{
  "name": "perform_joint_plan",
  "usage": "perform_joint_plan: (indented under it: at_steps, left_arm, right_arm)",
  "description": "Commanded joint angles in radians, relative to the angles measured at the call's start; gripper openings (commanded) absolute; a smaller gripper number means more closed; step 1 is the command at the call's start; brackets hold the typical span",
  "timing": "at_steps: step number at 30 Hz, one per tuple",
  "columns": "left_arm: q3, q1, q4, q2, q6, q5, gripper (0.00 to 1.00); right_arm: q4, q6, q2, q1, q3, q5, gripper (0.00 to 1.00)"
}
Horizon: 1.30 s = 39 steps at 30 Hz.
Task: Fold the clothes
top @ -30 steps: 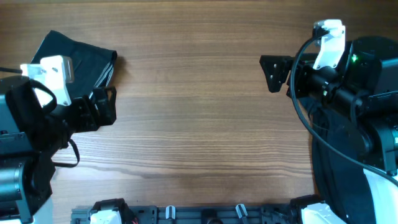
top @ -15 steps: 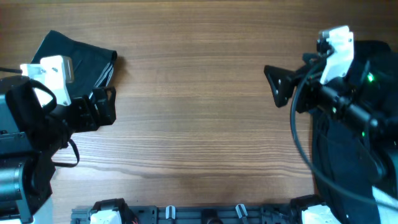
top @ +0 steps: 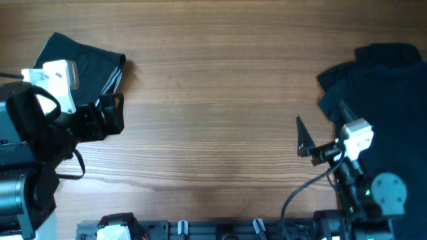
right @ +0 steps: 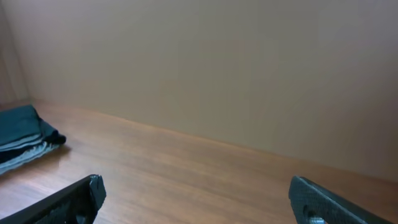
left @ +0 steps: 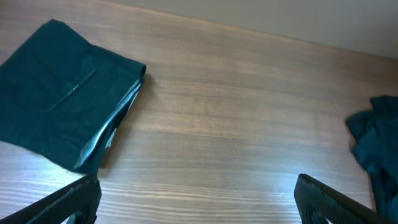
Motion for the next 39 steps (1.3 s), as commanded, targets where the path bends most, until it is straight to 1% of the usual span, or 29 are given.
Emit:
perform_joint_plan:
  at_steps: [1, 5, 8, 12, 15, 18, 39]
  left_arm:
    - [0.001, -0.006, 0.001, -0.001, 0.016, 0.001, 1.0]
    - [0.001, -0.006, 0.001, -0.001, 0.016, 0.001, 1.0]
    - [0.001, -0.006, 0.001, -0.001, 0.016, 0.001, 1.0]
    - [0.001, -0.006, 0.001, -0.001, 0.016, 0.001, 1.0]
    - [0.001, -0.006, 0.001, -0.001, 0.016, 0.001, 1.0]
    - [0.001, -0.006, 0.001, -0.001, 0.016, 0.001, 1.0]
    - [0.0, -0.009, -0.002, -0.005, 0.016, 0.001, 1.0]
  right_arm:
    - [0.013, 0.023, -0.126, -0.004, -0.11, 0.019, 1.0]
    - [0.032, 0.024, -0.232, -0.004, -0.223, 0.045, 1.0]
    - [0.161, 0.023, -0.239, -0.004, -0.302, 0.09, 1.0]
    - [0.232, 0.023, -0.24, -0.004, -0.412, 0.089, 1.0]
    - [0.229, 0.021, -0.24, -0.004, -0.418, 0.093, 1.0]
    - [0.173, 0.021, -0.233, -0.004, -0.418, 0.093, 1.0]
    - [0.172, 0.021, -0.225, -0.004, -0.418, 0.093, 1.0]
